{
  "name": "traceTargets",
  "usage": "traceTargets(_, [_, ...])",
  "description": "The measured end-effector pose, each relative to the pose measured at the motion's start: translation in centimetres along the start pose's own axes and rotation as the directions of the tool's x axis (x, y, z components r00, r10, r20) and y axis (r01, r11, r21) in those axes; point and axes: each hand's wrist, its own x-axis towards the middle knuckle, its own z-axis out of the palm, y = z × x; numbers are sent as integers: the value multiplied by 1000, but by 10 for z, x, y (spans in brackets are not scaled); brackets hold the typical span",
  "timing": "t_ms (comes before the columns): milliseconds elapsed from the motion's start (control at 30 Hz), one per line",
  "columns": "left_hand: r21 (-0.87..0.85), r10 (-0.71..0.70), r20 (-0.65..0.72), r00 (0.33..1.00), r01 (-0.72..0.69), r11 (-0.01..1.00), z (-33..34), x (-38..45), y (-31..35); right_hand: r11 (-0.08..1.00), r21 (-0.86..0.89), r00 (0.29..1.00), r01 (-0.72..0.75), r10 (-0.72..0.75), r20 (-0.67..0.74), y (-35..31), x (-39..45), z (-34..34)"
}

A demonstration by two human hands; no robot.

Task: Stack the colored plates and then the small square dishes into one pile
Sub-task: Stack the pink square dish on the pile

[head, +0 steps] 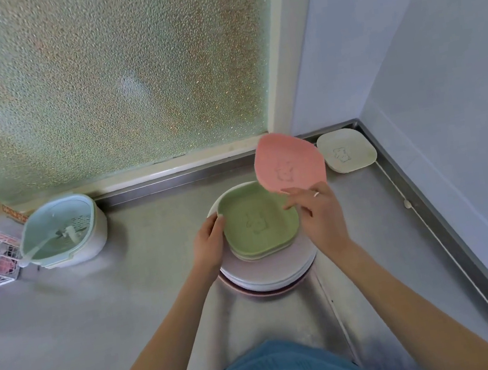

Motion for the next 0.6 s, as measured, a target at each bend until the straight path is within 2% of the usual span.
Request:
traceTargets(67, [-4, -10, 18, 1000, 10, 1000, -3, -2, 2, 996, 42, 991, 78, -82, 102, -13, 0, 3])
traceTargets(167, [-67, -22, 10, 1000, 23, 997, -5, -7, 7, 981, 48, 938, 190, -195, 286, -24, -8, 6])
traceTargets(233, [-93, -27, -5, 1000, 27, 995, -6, -9, 12, 983, 28, 909, 184, -181, 375, -25, -18, 8])
traceTargets(433, [-36, 8, 23, 1000, -7, 999, -8, -6, 7, 995, 50, 930, 87, -99, 353, -29, -30, 0])
traceTargets(600, [51, 39, 53, 998, -41, 998, -1, -9, 23, 999, 44, 879, -4, -18, 476, -31, -29, 2])
